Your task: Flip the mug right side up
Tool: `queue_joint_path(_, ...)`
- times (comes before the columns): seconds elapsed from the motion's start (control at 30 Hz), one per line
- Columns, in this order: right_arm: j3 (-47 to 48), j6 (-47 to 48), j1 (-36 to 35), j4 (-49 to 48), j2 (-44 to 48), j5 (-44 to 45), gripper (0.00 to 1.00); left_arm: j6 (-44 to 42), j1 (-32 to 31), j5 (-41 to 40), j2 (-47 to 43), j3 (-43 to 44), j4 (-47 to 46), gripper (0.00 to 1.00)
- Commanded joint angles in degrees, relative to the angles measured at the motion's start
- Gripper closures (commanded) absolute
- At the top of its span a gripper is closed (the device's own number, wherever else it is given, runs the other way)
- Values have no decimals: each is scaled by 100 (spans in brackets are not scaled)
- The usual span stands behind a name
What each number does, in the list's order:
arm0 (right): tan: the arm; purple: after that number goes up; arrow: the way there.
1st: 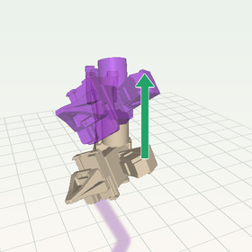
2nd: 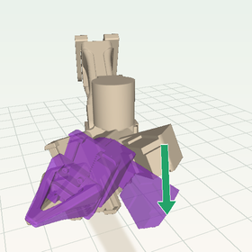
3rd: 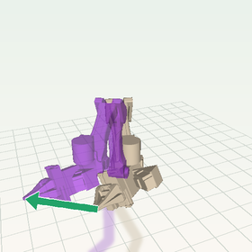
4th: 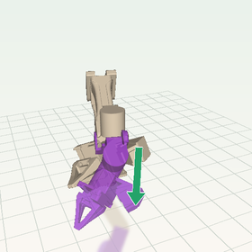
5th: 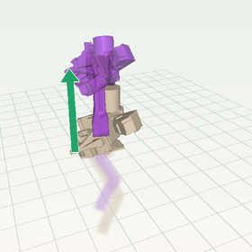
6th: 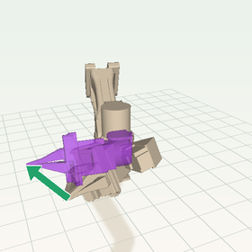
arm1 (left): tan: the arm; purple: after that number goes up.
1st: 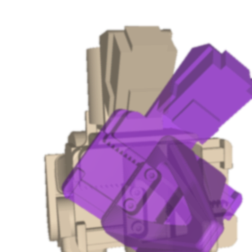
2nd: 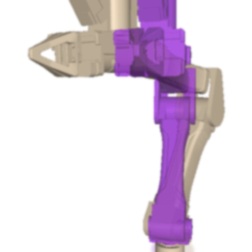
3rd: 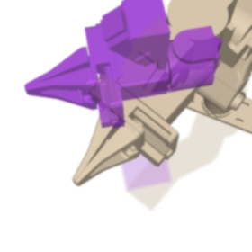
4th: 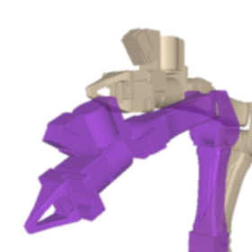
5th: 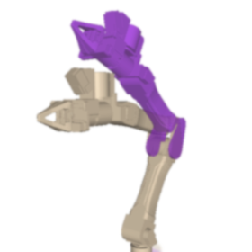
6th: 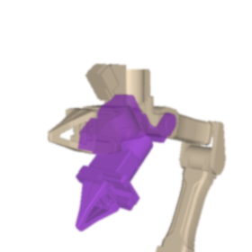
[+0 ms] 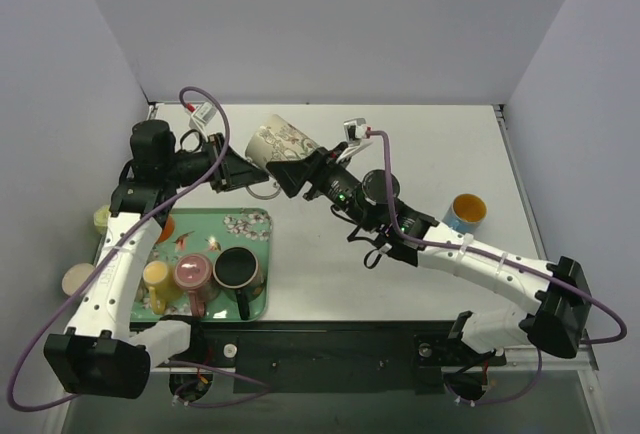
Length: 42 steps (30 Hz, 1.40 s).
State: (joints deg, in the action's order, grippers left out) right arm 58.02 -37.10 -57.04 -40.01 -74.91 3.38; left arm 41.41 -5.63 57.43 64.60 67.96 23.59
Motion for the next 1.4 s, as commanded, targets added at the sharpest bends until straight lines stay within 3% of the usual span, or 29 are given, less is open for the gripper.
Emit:
queue_joint_path(0.0, 867, 264, 26, -342, -128, -74, 52, 175, -140, 462, -281, -37, -1103, 100)
queue_joint_path(0.03, 904, 291, 43, -323, -155, -91, 58, 157, -193, 471, -290, -38, -1111, 100)
queue_joint_path(0.1, 948, 309, 131, -236, -164, -39, 92, 35, -219, 489, -299, 6, -1094, 100)
queue_joint_path(0.13, 939, 300, 149, 0, -94, 31, 100, -79, -219, 454, -290, 24, -929, 100)
queue_joint_path(0.17, 922, 317, 236, 167, -50, 258, 100, -498, -211, 375, -281, 137, -770, 94)
queue_joint_path(0.2, 957, 431, 324, 665, 72, 347, 100, -798, -193, 87, -255, 260, -168, 75)
queue_joint_path(0.23, 1018, 528, 386, 1053, 178, 574, 100, -1575, -193, -412, -194, 479, 160, 29)
queue_joint_path(0.27, 1158, 798, 499, 1753, 214, 707, 100, -1922, -193, -808, -150, 611, 920, 15)
queue_joint_path(0.3, 1350, 1079, 561, 2229, 266, 952, 100, -2596, -184, -1413, -71, 839, 1258, 13)
queue_joint_path(0.43, 1913, 1696, 1106, 4683, 145, 1436, 100, -3830, -184, -3181, 70, 1070, 2315, 13)
queue_joint_path(0.57, 2038, 1874, 1905, 6467, -355, 1491, 100, -4429, -184, -3747, -43, 798, 2387, 12)
queue_joint_path(0.7, 1609, 1619, 3055, 6463, -786, 510, 100, -4729, -211, -3739, -53, 534, 2544, 10)
queue_joint_path(0.77, 1415, 1644, 3294, 6305, -989, 322, 100, -4896, -228, -3800, 0, 472, 2728, 10)
queue_joint_path(1.0, 1457, 1715, 3726, 6382, -1938, 321, 100, -5616, -298, -4283, -17, 209, 3212, 10)
queue_joint_path(1.27, 1528, 1645, 4042, 6515, -2519, 32, 100, -6477, -448, -4381, -184, 156, 4415, 18)
queue_joint_path(1.3, 1519, 1653, 4103, 6532, -2519, 31, 97, -6531, -465, -4381, -219, 147, 4513, 18)
queue_joint_path(1.37, 1484, 1636, 4148, 6532, -2493, 23, 81, -6698, -483, -4451, -333, 77, 4742, 17)
